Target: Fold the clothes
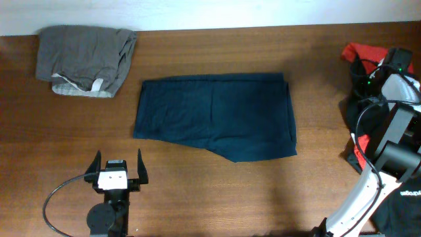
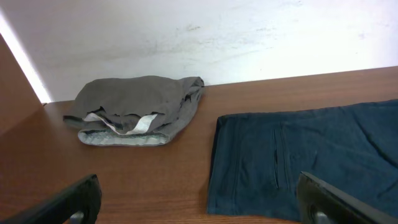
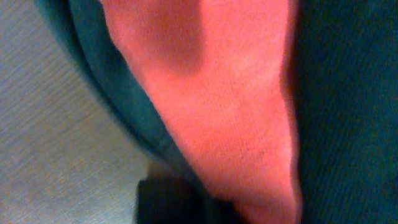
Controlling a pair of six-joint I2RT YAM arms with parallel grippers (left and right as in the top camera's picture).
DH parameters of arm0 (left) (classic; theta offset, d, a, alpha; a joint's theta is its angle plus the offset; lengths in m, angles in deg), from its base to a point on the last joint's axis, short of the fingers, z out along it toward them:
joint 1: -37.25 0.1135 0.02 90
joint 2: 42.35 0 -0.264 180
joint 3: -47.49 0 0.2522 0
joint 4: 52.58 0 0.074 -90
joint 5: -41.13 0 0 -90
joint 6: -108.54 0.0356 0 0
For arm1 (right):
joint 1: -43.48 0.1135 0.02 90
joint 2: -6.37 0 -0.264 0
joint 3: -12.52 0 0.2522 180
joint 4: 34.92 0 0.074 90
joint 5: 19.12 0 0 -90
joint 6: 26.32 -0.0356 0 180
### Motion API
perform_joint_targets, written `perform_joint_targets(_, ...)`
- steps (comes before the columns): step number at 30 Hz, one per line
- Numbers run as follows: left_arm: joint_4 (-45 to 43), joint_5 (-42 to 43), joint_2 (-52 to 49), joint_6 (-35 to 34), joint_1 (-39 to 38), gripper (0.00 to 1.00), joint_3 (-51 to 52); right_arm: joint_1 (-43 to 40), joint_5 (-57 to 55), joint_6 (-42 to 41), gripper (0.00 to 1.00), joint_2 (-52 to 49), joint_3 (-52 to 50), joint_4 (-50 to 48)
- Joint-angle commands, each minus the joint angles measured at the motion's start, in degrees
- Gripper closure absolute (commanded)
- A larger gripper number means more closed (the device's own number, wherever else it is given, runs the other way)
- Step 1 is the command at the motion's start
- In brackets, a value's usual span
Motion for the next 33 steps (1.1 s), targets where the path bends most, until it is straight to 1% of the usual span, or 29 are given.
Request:
perform_joint_targets(1,-0.1,0.8,0.4,0.7,0.1,0.01,0.3,0.8,1.8,4.5,0.25,4.4,4.6,3.7)
perform_joint_targets(2,-0.1,0.8,0.4,0.7,0.1,0.01,0.3,1.4,5.1,5.9,0.01,5.4,6.1,5.7)
perform_joint_targets(5,-0.1,0.8,0.4,0.7,0.1,0.01,0.3,3.5,13.5,8.3,0.01,7.9,9.8,11.3)
perform_joint_targets(7,-0.1,0.8,0.4,0.7,0.1,0.01,0.3,4.6,16.4,8.5,0.01,8.8,10.9,13.8)
perform_joint_targets(9,-0.1,0.8,0.4,0.7,0.1,0.01,0.3,6.3,19.6,10.0,0.01,9.3,11.8,18.5)
perform_joint_targets(11,-0.1,0.8,0.4,0.7,0.1,0.01,0.3,7.8,20.3,13.6,0.01,9.3,11.8,23.0)
perform_joint_targets(13,-0.1,0.8,0.4,0.7,0.1,0.01,0.3,9.5,20.2,19.0,0.01,9.2,10.3,27.4)
perform_joint_targets(14,-0.1,0.9,0.4,0.7,0.1,0.01,0.3,10.3,20.2,20.4,0.01,9.2,9.3,29.1)
perform_joint_targets(16,-0.1,0.8,0.4,0.7,0.1,0.01,0.3,11.5,20.2,20.5,0.01,9.2,7.2,30.6)
perform_joint_targets(19,-0.1,0.8,0.4,0.7,0.1,0.01,0.3,13.4,20.2,20.5,0.02,9.2,3.0,30.2)
perform_joint_targets(23,-0.1,0.8,0.4,0.7,0.1,0.01,0.3,15.7,20.2,24.2,0.02,9.2,-3.7,27.2)
perform_joint_targets(25,-0.1,0.8,0.4,0.7,0.1,0.01,0.3,16.4,20.3,24.4,0.01,9.2,-5.9,26.3)
perform_joint_targets(33,-0.1,0.8,0.4,0.7,0.1,0.01,0.3,17.2,26.2,24.4,0.01,9.1,-12.5,21.0)
